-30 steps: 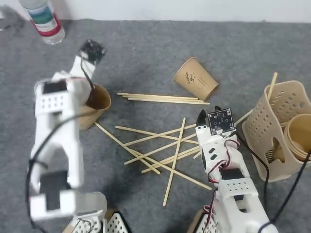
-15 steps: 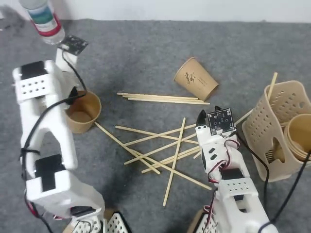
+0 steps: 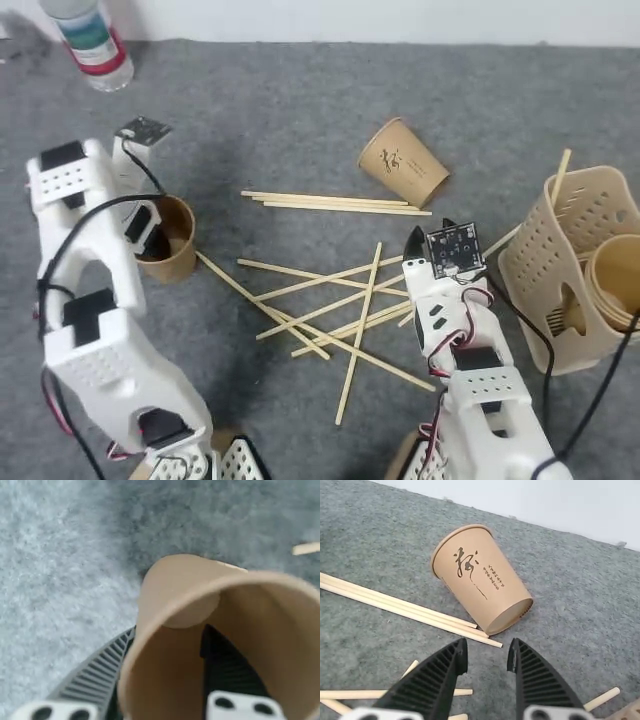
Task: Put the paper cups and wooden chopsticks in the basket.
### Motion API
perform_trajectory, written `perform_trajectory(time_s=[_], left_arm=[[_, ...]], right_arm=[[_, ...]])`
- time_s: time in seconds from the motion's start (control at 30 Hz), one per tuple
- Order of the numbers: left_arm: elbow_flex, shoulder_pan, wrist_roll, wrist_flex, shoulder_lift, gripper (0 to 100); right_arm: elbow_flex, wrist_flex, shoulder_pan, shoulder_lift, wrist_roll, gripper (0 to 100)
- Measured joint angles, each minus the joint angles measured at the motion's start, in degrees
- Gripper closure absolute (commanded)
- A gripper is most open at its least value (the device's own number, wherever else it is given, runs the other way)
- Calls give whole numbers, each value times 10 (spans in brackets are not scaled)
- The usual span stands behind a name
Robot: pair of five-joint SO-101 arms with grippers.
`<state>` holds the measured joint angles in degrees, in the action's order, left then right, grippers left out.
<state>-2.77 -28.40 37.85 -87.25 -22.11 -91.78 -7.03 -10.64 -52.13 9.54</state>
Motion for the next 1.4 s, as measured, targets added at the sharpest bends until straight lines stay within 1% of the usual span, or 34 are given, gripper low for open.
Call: perform_trajectory(time_s=[0.07, 0.1, 0.13, 0.17, 0.33, 0.47, 0.63, 0.9, 1.0, 1.17, 1.23, 1.33, 1.4], left_arm=[[0, 2, 0, 16, -7, 908], [0, 3, 0, 23, -8, 973], [0, 3, 0, 29, -8, 1000], [0, 1, 0, 33, -8, 982], [-26, 5, 0, 20, 6, 989], [-70, 32, -2, -39, 81, 989], [-112, 67, -20, -101, 177, 989], [-116, 79, -38, -115, 215, 989], [-116, 98, -48, -115, 217, 989], [-116, 154, -102, -115, 218, 989], [-116, 187, -125, -115, 218, 989], [-116, 244, -185, -116, 220, 989], [-116, 280, -244, -116, 220, 989]], right_arm=[[0, 0, 2, 0, 0, 849], [0, 0, 2, 0, 0, 850], [0, 0, 1, 0, 0, 850], [0, 0, 0, 0, 0, 850], [0, 0, 1, 0, 0, 850], [0, 0, 0, 0, 0, 850], [0, 0, 1, 0, 0, 851], [0, 0, 0, 0, 0, 851], [0, 0, 0, 0, 0, 850], [0, 0, 0, -4, 0, 847], [0, 0, 0, -4, 0, 847], [0, 0, 0, -4, 0, 847], [0, 0, 0, -4, 0, 847]])
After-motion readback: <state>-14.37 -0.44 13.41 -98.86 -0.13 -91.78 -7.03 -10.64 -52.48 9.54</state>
